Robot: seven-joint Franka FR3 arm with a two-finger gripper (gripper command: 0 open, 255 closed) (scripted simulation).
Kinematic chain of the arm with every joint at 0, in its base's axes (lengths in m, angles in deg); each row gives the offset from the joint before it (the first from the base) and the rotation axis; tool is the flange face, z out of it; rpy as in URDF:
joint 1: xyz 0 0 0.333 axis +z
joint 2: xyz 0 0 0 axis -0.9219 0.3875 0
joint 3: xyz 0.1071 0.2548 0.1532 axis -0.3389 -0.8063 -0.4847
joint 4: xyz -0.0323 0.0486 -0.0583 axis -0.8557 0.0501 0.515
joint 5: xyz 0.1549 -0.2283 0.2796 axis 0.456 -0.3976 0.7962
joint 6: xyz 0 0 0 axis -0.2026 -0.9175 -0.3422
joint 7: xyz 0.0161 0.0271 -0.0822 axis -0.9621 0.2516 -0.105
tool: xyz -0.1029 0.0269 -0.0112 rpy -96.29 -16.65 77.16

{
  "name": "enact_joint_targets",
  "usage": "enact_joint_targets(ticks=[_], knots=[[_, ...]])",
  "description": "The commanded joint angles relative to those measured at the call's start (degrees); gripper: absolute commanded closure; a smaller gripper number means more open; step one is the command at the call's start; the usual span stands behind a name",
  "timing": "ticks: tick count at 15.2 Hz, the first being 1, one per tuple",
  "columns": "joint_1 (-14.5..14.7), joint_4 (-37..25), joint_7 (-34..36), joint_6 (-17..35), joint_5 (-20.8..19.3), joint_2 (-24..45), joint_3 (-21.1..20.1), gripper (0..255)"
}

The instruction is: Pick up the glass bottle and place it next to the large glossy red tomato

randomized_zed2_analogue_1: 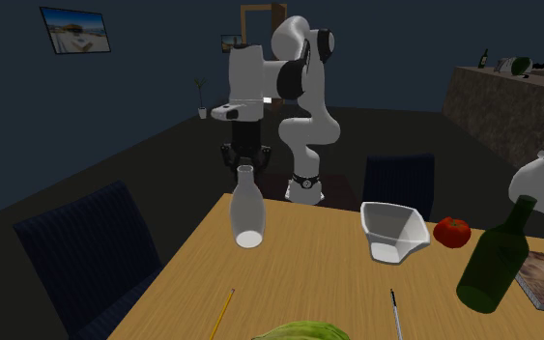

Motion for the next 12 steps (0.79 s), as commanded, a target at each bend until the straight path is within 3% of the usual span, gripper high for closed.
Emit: enact_joint_targets(ticks=[1,12], knots=[[0.03,-1.34,0.01,-1.59,0.08,-0.27,-0.18,255],[0.31,-8.95,0.22,-10.24,0.51,-1.32,-1.31,255]])
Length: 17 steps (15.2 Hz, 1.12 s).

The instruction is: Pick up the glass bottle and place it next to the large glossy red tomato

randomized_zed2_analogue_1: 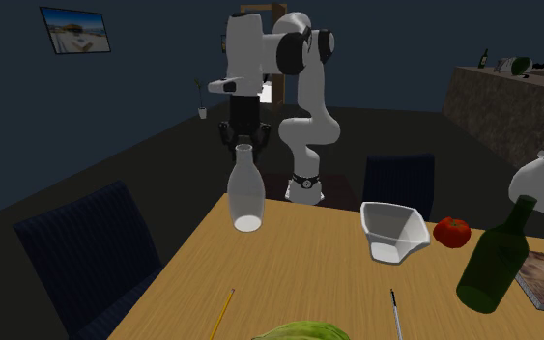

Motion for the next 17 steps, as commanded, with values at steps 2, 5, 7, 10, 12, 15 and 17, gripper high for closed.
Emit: enact_joint_targets(ticks=[2,5,7,10,12,15,17], knots=[[0.11,-2.22,0.07,-2.32,0.15,-0.11,-0.30,255],[0.23,-4.58,0.06,-4.60,0.33,-0.03,-0.53,255],[0.31,-6.21,0.04,-6.12,0.46,0.09,-0.67,255],[0.45,-8.74,-0.01,-8.39,0.66,0.36,-0.85,255],[0.54,-10.49,-0.05,-9.90,0.80,0.61,-0.95,255],[0.69,-13.20,-0.13,-12.16,1.03,1.07,-1.07,255],[0.79,-15.07,-0.20,-13.66,1.18,1.45,-1.14,255]])
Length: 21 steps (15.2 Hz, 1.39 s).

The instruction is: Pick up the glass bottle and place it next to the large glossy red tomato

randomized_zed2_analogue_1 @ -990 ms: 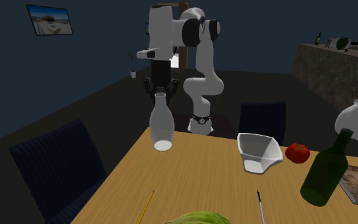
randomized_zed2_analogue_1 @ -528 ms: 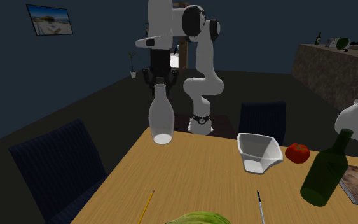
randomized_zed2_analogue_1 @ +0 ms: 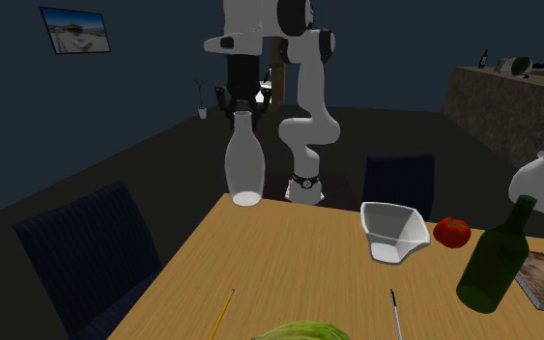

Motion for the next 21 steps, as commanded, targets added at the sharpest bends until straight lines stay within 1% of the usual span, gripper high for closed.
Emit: enact_joint_targets(ticks=[1,11,19,20,21], knots=[[0.09,-1.82,-0.13,-1.42,0.16,0.40,-0.01,255],[0.62,-12.20,-0.68,-9.09,1.10,3.20,-0.03,255],[1.01,-21.84,-1.40,-15.52,2.09,6.53,0.37,255],[1.03,-22.37,-1.44,-15.86,2.15,6.74,0.40,255],[1.36,-20.82,0.17,-15.36,1.95,5.71,-0.82,255]])
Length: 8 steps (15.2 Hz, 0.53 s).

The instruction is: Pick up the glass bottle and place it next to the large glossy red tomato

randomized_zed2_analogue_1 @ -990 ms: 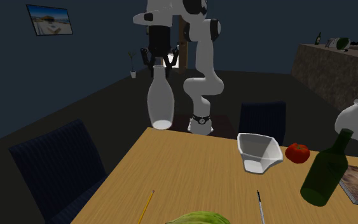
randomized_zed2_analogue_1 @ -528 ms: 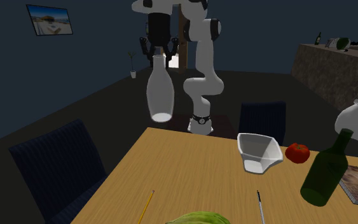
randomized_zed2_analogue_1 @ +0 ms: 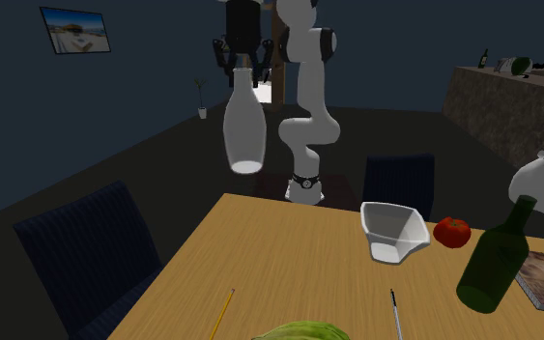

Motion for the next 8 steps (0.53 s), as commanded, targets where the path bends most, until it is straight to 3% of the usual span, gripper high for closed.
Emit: enact_joint_targets(ticks=[1,8], knots=[[0.54,1.66,2.47,0.38,-0.17,-1.23,-1.85,255],[2.81,9.73,12.95,3.52,0.17,-5.66,-9.74,255]])
